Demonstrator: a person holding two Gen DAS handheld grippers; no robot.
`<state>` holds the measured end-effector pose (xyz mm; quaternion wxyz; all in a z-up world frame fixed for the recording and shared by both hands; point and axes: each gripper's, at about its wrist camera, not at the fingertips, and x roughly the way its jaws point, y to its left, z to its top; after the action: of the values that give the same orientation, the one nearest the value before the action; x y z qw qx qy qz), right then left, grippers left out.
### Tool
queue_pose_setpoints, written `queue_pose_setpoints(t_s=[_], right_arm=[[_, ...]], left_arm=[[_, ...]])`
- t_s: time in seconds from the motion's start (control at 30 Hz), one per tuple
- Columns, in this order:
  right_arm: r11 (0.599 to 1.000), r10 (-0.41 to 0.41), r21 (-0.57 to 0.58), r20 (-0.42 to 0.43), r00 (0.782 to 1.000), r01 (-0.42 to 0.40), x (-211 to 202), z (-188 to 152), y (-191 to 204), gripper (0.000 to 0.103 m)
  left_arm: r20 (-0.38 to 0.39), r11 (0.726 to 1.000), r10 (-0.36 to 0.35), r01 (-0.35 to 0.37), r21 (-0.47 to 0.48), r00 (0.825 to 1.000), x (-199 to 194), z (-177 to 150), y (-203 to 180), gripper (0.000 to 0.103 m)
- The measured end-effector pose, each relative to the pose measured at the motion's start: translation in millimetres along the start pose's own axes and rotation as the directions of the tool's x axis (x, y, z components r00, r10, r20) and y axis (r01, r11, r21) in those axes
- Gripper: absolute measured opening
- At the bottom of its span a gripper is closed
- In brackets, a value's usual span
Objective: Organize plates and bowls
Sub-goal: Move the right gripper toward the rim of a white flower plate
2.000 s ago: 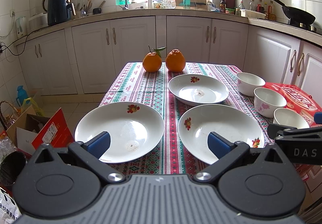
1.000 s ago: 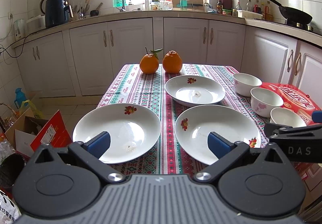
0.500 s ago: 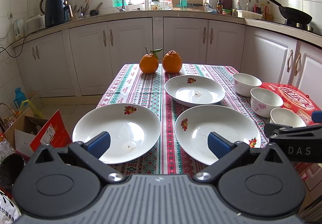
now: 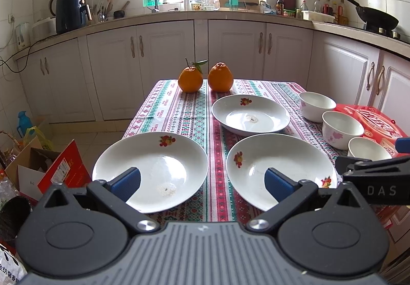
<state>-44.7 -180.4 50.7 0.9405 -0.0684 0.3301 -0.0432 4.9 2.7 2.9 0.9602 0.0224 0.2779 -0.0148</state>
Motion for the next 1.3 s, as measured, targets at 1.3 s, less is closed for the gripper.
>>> queue_pose_setpoints(t_s=[1.3], right_arm=[[0.865,0.461,-0.168,-0.105,0.881,-0.473,93,72,42,0.103]], left_arm=[[-0.172,0.996,-0.066,0.076,0.052,0.983,81,-49,94,0.102]])
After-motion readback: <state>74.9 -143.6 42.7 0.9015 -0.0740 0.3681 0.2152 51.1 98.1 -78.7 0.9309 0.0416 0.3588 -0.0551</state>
